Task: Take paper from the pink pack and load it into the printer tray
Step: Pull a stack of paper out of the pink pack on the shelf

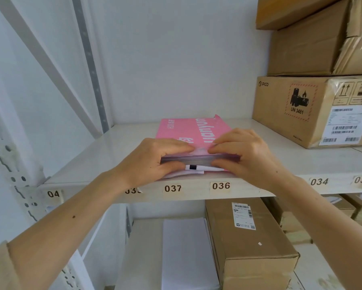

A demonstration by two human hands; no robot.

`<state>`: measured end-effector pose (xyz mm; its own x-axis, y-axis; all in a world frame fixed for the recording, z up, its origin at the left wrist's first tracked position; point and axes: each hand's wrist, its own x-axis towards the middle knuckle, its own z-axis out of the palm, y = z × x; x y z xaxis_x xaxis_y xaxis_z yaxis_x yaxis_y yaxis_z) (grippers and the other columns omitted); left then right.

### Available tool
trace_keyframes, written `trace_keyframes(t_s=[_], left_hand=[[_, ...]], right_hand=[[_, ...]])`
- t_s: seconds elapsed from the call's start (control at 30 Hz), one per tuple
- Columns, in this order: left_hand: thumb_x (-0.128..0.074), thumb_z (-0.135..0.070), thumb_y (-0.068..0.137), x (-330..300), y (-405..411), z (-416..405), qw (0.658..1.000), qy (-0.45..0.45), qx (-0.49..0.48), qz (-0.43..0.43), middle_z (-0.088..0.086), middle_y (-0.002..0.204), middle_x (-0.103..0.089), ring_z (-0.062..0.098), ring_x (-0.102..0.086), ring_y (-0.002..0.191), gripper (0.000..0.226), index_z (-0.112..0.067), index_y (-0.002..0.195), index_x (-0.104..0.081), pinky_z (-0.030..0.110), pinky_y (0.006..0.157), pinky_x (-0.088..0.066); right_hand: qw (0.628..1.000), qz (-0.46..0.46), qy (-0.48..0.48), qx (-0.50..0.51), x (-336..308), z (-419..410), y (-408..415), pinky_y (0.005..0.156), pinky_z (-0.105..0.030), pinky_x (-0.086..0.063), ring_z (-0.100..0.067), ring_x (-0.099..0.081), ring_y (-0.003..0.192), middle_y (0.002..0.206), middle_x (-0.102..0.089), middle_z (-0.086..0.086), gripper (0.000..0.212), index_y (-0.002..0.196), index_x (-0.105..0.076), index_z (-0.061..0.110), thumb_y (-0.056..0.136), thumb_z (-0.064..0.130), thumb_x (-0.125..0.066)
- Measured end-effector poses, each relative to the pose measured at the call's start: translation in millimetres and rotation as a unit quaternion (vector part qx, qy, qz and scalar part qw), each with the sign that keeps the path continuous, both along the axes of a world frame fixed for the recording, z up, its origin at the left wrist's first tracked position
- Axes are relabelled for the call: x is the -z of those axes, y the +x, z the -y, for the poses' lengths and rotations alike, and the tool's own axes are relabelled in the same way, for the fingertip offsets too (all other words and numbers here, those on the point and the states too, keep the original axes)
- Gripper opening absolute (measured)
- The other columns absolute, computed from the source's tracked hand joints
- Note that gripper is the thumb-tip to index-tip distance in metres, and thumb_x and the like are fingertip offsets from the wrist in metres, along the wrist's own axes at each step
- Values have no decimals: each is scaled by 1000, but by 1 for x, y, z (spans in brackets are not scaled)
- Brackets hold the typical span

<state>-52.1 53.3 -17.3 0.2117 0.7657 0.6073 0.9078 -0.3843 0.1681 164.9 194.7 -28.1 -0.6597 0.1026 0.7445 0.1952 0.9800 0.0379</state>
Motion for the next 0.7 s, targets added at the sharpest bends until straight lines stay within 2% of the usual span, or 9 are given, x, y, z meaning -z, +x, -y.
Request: trace_keyframes(t_s=[0.13,0.23,0.33,0.43,0.63,0.7], left_hand=[[-76,-19,79,4,1,1,999,-8,4,51,-6,123,-65,1,-55,119,45,-12,122,-66,7,100,-38],[-76,-14,78,5,3,1,998,15,4,58,-7,126,-62,1,-54,121,48,-12,124,-64,11,103,-39],[-82,-11,73,4,5,2,998,21,-1,57,-5,132,-61,2,-54,124,59,-13,128,-62,15,106,-38],[-83,-15,70,5,5,2,999,25,-5,44,-8,136,-57,2,-50,129,67,-15,132,-58,18,109,-36],[-84,-19,69,4,5,3,998,20,-18,51,-12,141,-54,1,-47,132,72,-21,135,-55,27,111,-37],[-83,-21,69,3,5,4,998,20,-20,52,-12,141,-54,0,-46,132,72,-21,135,-55,29,111,-38]], right_hand=[[1000,-1,-4,8,1,3,2,86,-42,-48,-19,-66,97,102,-75,5,33,98,-78,18,75,41,-73],[1000,0,15,23,1,2,2,87,-39,-46,-22,-66,99,106,-73,2,36,100,-78,18,73,42,-73],[998,-4,41,40,0,3,1,88,-31,-38,-23,-65,101,111,-72,0,35,99,-77,19,71,40,-75],[996,-12,69,52,0,4,1,87,-33,-39,-25,-64,100,114,-70,-2,35,99,-77,19,70,38,-78],[991,-18,113,66,-2,1,-2,86,-38,-43,-28,-64,101,115,-69,-6,14,80,-79,20,76,33,-77],[990,-13,124,69,-4,0,-4,87,-37,-42,-28,-64,102,115,-69,-5,15,76,-79,21,81,33,-72]])
